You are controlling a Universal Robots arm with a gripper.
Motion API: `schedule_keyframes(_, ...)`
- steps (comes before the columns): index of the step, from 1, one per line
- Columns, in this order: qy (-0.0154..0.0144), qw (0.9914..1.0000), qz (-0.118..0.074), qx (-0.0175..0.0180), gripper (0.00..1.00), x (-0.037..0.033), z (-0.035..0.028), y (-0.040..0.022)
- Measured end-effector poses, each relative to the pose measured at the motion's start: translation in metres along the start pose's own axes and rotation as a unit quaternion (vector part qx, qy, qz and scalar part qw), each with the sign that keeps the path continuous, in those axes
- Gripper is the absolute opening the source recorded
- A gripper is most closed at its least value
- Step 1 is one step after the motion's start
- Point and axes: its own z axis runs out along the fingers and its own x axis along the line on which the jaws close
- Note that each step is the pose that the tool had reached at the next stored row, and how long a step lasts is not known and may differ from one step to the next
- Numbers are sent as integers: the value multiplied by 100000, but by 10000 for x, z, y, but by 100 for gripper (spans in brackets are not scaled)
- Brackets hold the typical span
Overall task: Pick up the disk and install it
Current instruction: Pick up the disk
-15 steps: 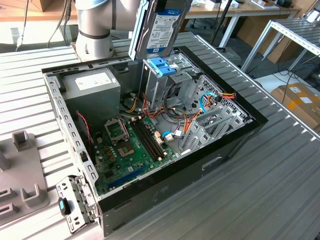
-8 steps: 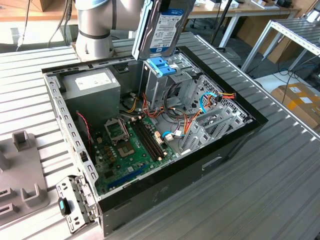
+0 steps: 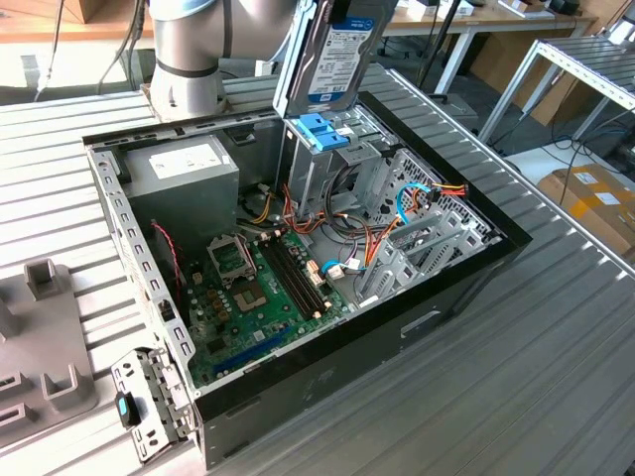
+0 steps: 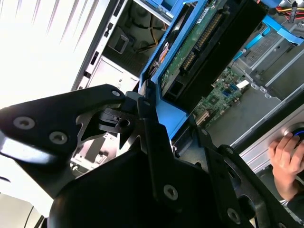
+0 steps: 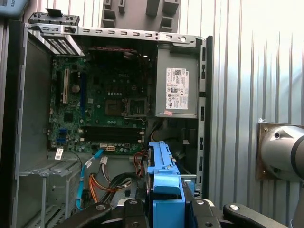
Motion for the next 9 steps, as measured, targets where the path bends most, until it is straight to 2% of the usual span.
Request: schedule_keyframes(9, -1, 100000, -1, -1, 37, 5, -4, -115)
